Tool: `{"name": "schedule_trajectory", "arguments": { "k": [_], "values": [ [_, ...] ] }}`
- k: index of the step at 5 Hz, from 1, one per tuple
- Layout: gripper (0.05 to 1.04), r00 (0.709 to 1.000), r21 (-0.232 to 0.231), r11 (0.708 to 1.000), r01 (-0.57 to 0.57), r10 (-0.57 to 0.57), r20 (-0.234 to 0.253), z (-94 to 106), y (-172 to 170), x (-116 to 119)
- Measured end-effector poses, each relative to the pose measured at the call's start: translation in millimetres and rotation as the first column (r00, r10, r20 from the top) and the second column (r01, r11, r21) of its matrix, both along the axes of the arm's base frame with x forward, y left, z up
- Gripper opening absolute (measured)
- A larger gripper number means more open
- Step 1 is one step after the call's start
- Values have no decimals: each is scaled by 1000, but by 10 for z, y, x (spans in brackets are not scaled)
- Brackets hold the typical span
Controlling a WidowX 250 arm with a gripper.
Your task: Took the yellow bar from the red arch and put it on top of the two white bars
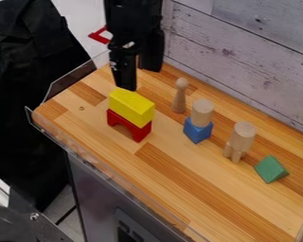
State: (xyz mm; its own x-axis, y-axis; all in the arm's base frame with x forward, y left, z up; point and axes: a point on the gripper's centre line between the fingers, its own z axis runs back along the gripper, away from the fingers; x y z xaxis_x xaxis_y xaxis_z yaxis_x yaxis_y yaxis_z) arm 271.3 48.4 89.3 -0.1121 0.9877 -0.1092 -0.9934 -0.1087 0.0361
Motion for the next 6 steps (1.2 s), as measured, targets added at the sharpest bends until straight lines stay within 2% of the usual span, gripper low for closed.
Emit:
{"name": "schedule_trajectory", "arguments": {
  "k": [1,3,5,6],
  "values": [
    [999,1000,-20,1000,21,-21,-16,-122,43,12],
    [999,998,-18,999,44,-45,-39,-248,79,8],
    [999,993,-36,997,61,-64,-98,-462,78,-18],
    [945,993,-41,997,60,-64,-97,-481,69,-18]
  ]
}}
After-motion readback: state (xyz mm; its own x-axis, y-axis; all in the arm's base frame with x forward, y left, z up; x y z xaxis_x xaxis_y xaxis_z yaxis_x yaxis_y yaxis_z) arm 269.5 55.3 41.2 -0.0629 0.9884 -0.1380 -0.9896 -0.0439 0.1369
